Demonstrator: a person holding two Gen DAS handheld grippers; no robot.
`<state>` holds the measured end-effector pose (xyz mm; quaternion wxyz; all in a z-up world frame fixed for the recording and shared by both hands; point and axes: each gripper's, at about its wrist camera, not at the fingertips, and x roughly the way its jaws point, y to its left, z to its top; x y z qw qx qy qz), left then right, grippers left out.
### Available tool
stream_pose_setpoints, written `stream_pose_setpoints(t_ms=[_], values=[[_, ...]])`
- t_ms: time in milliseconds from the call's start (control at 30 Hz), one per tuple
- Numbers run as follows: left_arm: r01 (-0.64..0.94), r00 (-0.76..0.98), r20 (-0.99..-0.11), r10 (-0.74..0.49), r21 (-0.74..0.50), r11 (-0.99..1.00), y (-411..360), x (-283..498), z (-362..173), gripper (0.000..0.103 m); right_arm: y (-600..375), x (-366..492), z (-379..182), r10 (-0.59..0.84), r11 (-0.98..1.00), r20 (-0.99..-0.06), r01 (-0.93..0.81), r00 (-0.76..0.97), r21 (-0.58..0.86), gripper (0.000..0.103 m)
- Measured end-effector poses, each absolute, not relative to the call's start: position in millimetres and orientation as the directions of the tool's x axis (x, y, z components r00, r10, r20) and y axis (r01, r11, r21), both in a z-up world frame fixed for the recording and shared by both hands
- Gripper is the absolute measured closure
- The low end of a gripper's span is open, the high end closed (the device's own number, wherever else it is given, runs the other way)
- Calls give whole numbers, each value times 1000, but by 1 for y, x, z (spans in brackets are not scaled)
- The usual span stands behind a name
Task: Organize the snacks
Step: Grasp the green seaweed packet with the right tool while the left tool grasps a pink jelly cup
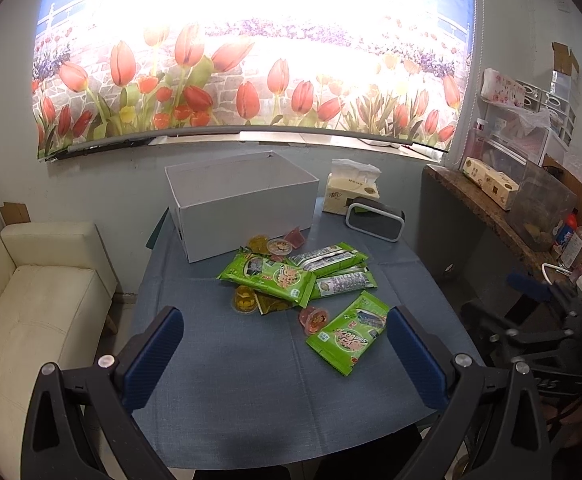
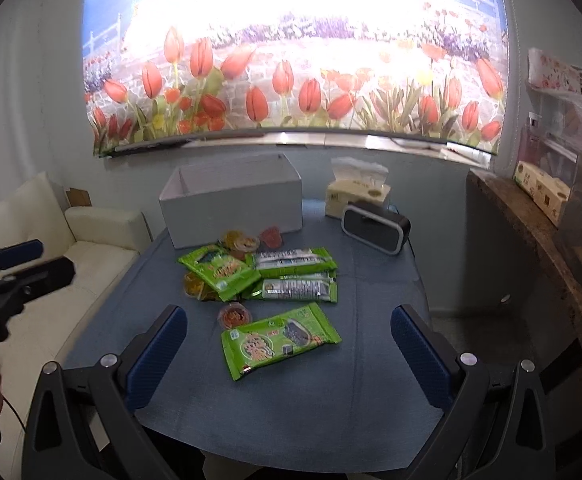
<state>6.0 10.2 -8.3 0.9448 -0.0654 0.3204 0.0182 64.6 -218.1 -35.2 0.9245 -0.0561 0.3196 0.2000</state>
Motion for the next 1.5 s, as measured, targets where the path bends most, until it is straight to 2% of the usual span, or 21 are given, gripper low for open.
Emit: stream_pose_setpoints(t_ms=[233, 400, 600, 700, 900, 1000, 1100, 1233, 1300, 1500], values=[[-121, 749, -663, 2, -134, 984, 30, 15, -42, 0, -193, 130, -134, 266, 950, -785, -292, 559, 114, 0], [-135, 744, -669, 2, -147, 980, 43, 18, -55, 0, -183, 181, -171, 252, 967, -861, -77, 442, 243, 0], [-162, 719, -695, 13, -150, 975, 61, 31, -78, 0, -154, 218, -181, 114, 985, -927, 83, 357, 153, 0], [-170, 712, -702, 11, -156, 973, 69, 34, -87, 0, -151, 226, -189, 107, 976, -942, 147, 319, 161, 0], [-165, 708, -707, 1, -164, 973, 75, 41, -94, 0, -136, 227, -195, -38, 974, -959, 225, 283, 28, 0], [-148, 710, -704, -2, -153, 977, 73, 44, -96, 0, -141, 215, -205, -58, 952, -973, 306, 223, 14, 8], [-116, 708, -706, -24, -150, 982, 70, 50, -101, 0, -139, 210, -206, -73, 960, -961, 279, 268, 5, 20], [-63, 697, -716, -39, -115, 991, 62, 62, -111, 0, -152, 202, -200, 12, 972, -953, 220, 303, 82, 35], [-56, 696, -717, -42, -112, 992, 57, 68, -115, 0, -164, 200, -200, 90, 970, -947, 189, 309, 153, 35], [-24, 662, -746, -73, -118, 993, 21, 100, -139, 0, -206, 191, -183, 189, 971, -890, 55, 414, 232, 35]])
